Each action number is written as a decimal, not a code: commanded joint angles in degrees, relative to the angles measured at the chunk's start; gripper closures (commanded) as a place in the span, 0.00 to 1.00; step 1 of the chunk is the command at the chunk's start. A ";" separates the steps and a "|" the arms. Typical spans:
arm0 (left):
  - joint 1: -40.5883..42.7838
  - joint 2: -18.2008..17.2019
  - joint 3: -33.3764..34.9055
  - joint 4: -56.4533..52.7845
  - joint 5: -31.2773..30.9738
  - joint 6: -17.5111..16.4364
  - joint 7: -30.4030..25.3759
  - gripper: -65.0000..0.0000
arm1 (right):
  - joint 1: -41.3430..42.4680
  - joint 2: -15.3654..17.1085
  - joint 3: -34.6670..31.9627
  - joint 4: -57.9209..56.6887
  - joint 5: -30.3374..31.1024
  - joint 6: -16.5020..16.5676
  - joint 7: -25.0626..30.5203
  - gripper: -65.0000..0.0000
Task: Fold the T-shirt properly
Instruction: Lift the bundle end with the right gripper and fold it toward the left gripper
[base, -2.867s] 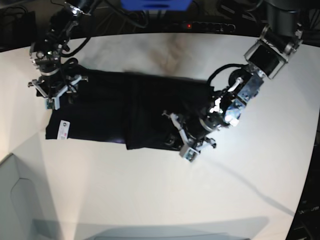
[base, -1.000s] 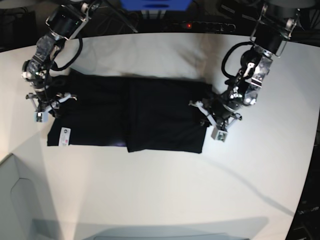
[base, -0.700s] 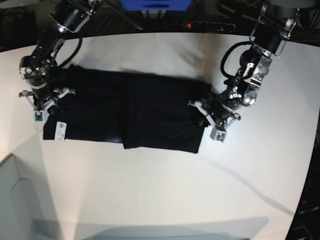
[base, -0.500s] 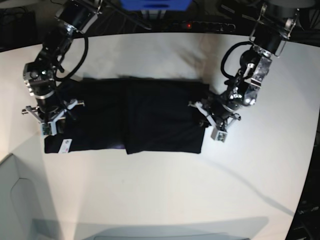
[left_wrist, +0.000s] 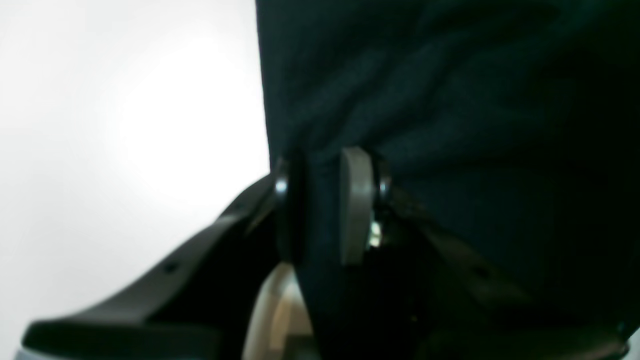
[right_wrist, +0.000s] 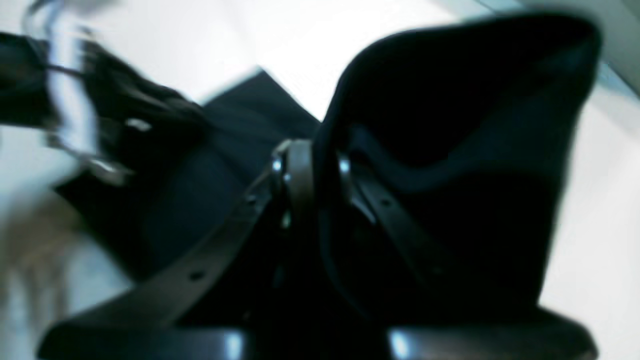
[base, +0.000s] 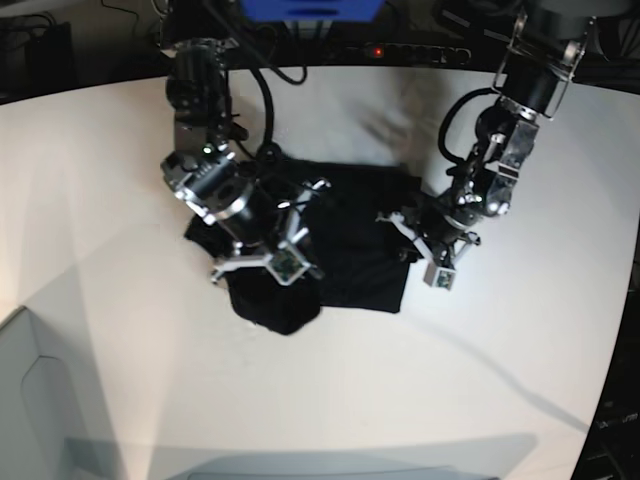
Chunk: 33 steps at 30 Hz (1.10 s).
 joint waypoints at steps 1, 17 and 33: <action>0.39 -0.33 0.26 -0.14 0.20 1.41 4.39 0.79 | 1.80 -0.44 -2.13 -0.61 1.08 -1.44 1.85 1.00; 2.76 -1.03 -3.25 1.44 0.02 1.50 4.65 0.79 | 17.45 -0.44 -10.04 -32.26 1.17 -2.94 14.95 1.00; 9.71 3.98 -29.01 10.94 0.64 0.88 14.85 0.79 | 19.03 -0.44 -16.11 -39.46 1.17 -2.94 20.31 1.00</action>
